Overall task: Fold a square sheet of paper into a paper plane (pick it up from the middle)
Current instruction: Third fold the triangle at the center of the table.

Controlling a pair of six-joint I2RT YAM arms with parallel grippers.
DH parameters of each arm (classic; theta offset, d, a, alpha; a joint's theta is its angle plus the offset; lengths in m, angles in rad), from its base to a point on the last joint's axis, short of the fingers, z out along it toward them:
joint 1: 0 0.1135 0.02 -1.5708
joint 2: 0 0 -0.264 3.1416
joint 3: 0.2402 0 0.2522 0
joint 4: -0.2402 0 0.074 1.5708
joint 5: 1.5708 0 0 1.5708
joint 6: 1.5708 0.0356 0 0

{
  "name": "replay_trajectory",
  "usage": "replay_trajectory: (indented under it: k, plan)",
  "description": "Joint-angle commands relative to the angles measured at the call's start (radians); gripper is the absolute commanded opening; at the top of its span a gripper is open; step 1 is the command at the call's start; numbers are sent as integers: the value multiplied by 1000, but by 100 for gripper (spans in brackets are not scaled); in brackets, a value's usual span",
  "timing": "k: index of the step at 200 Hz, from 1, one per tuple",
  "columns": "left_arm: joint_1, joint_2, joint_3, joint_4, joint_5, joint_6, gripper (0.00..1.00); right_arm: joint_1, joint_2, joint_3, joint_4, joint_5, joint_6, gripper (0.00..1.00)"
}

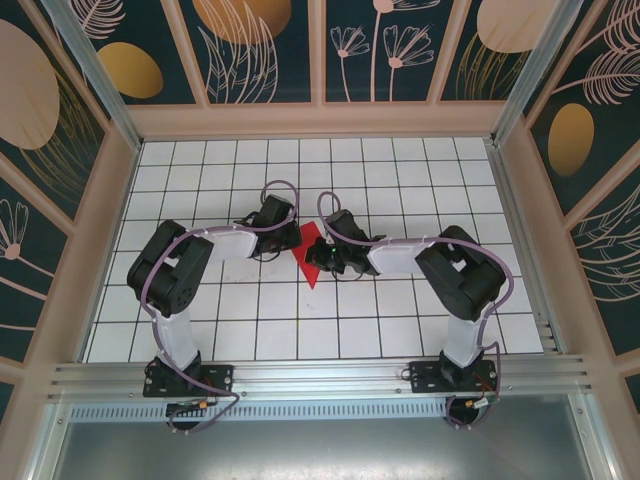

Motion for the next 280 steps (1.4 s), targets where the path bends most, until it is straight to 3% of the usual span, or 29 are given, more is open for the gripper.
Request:
replay_trajectory:
  k: [1, 280]
  plan:
    - [5, 30, 13, -30, 6, 20, 16, -7, 23, 13, 37, -16, 7, 0]
    - [5, 37, 11, -23, 33, 20, 16, -18, 77, 16, 87, -37, 12, 0]
